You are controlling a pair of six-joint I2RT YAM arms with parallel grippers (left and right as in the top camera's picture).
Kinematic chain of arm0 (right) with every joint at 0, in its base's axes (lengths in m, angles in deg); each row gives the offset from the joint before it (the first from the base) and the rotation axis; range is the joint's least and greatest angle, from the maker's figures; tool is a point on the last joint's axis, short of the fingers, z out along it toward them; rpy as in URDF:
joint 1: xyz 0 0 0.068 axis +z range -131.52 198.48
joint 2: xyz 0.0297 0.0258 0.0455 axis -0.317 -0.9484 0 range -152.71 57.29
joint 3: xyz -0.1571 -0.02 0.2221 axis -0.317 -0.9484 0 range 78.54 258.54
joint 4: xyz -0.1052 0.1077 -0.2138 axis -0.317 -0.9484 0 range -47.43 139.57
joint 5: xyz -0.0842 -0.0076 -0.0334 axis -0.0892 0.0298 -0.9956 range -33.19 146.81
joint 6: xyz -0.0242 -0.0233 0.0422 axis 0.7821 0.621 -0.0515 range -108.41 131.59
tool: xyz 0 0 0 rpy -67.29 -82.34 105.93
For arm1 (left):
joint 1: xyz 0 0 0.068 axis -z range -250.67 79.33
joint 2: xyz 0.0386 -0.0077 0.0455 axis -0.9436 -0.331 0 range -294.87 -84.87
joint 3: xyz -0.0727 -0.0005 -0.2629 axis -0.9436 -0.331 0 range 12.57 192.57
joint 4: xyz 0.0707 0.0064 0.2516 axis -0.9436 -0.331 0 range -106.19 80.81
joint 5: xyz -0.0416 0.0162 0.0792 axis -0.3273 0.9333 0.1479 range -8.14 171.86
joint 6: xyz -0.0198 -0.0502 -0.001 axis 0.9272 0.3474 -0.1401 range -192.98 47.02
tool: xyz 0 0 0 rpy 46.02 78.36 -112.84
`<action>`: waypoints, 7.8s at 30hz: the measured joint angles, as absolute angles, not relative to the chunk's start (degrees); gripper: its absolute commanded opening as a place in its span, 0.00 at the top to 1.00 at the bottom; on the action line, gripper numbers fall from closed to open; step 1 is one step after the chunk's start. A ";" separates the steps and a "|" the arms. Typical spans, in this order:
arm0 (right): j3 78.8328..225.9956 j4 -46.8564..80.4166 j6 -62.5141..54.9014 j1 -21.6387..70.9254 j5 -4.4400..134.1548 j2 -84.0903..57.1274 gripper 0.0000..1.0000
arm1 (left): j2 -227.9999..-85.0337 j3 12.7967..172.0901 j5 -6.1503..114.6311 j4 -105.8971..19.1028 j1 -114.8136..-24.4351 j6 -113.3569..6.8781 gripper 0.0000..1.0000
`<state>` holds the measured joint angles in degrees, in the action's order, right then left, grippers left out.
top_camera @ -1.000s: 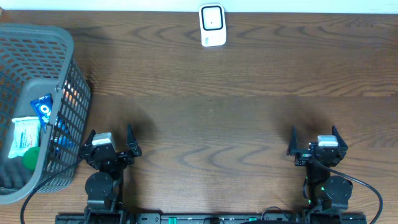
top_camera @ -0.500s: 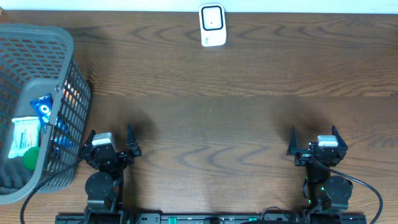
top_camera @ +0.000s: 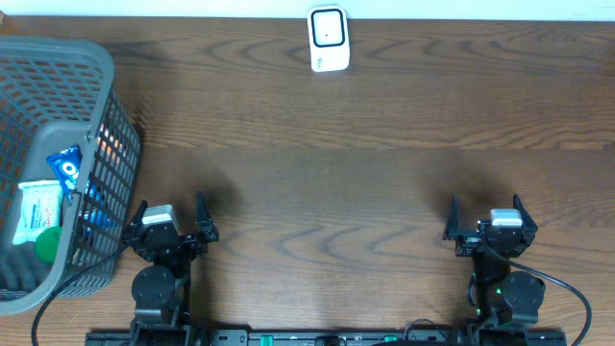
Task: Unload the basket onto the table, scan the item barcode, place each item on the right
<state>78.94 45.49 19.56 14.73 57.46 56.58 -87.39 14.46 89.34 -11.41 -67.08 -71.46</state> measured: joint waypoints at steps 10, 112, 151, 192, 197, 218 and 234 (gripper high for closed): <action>78.94 45.51 19.56 14.73 57.46 56.58 0.01 | -87.39 14.46 89.34 -11.41 -67.08 -71.46 0.02; 78.94 45.49 19.56 14.73 57.46 56.60 0.01 | -101.49 32.51 80.84 -24.13 -67.08 -68.27 0.02; 78.94 45.49 19.56 14.73 57.46 56.58 0.01 | -139.13 80.44 67.03 -49.92 -69.20 -68.51 0.02; 78.94 45.51 19.56 14.73 57.44 56.60 0.01 | -172.51 108.60 86.37 -91.06 -113.55 -34.74 0.02; 78.94 45.49 19.56 14.73 57.44 56.60 0.01 | -172.51 103.09 87.64 -89.96 -115.38 -33.03 0.02; 78.94 45.49 19.56 14.73 57.44 56.58 0.01 | -172.70 84.99 89.78 -70.82 -115.67 -29.43 0.03; 78.94 45.49 19.56 14.73 57.44 56.58 0.01 | -183.13 84.92 89.76 -69.00 -116.50 -29.03 0.02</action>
<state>78.94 45.49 19.56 14.73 57.44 56.58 -183.13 84.92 89.76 -69.00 -116.50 -29.03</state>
